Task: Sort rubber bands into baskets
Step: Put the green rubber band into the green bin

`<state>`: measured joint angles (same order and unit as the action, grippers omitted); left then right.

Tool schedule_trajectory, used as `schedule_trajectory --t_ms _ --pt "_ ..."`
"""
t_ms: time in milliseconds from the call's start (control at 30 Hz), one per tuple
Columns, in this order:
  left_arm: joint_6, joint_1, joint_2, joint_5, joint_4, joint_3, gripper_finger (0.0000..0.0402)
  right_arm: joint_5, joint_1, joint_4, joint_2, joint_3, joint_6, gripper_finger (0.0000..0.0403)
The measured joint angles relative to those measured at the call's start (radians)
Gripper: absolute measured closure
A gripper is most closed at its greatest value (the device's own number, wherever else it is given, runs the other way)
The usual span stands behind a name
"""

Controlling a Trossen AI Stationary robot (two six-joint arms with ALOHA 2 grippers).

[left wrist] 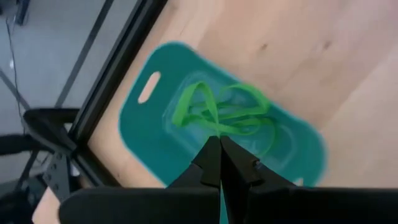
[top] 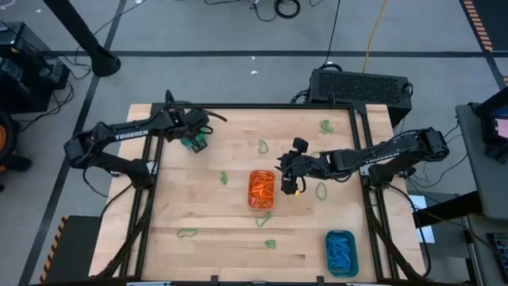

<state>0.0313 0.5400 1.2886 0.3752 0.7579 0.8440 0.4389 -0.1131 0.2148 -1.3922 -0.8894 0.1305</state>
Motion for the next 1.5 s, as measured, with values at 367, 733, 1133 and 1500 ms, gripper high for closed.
schedule_trajectory --t_ms 367,733,1133,1500 --pt "0.000 0.032 0.058 -0.004 -0.014 0.000 0.0353 0.000 0.000 0.002 0.000 0.000 0.000 0.0280" --pt "0.001 0.014 0.064 -0.003 -0.007 0.000 0.0269 0.000 0.000 0.002 0.000 0.000 0.000 0.0280" --pt "-0.102 -0.026 -0.006 -0.108 0.023 0.000 0.0258 0.037 0.139 0.230 0.001 -0.002 0.184 0.0313" --pt "-0.173 -0.214 -0.176 -0.140 -0.028 0.000 0.0258 -0.097 0.682 0.440 -0.001 -0.002 0.238 0.0338"
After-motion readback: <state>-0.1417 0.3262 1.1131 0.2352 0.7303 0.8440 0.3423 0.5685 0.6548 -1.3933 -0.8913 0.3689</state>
